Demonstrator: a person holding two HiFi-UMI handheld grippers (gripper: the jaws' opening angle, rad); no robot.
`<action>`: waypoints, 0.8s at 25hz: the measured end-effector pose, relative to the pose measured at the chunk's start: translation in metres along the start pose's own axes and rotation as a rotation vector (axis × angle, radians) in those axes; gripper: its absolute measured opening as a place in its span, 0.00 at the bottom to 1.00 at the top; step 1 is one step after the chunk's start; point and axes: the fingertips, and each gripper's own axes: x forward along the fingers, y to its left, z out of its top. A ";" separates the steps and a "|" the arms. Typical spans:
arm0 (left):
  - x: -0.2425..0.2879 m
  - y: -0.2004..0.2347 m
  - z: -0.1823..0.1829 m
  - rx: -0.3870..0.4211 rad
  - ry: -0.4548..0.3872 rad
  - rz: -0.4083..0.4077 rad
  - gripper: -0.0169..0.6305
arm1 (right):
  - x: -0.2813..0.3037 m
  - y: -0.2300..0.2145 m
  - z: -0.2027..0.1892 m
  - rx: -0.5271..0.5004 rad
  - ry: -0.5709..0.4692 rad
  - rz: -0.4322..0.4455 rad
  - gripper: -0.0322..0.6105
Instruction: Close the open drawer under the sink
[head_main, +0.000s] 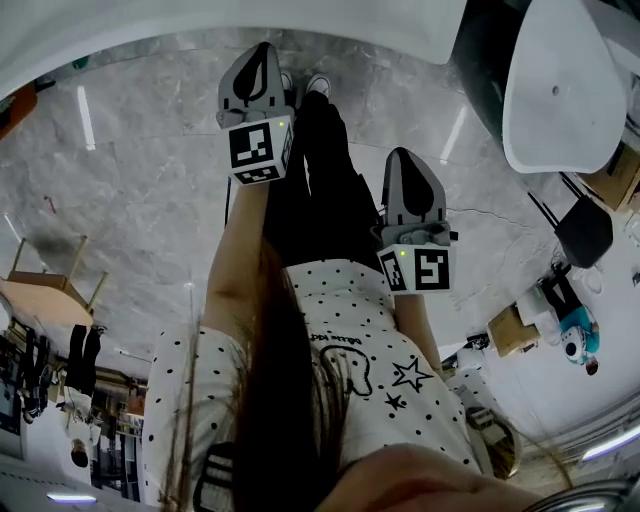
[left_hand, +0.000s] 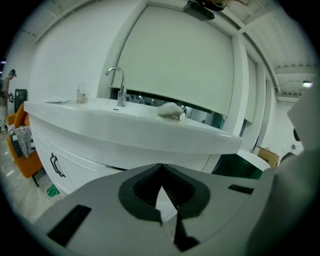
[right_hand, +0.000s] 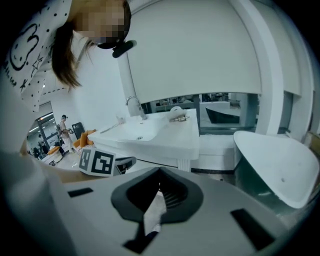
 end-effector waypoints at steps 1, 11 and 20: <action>-0.006 -0.002 0.006 0.002 0.002 -0.003 0.03 | -0.002 0.001 0.005 0.000 -0.008 0.002 0.07; -0.051 -0.029 0.107 0.047 -0.109 -0.056 0.03 | -0.017 -0.003 0.072 0.003 -0.154 0.010 0.07; -0.101 -0.035 0.170 0.060 -0.175 -0.079 0.03 | -0.022 0.001 0.118 -0.039 -0.253 0.017 0.07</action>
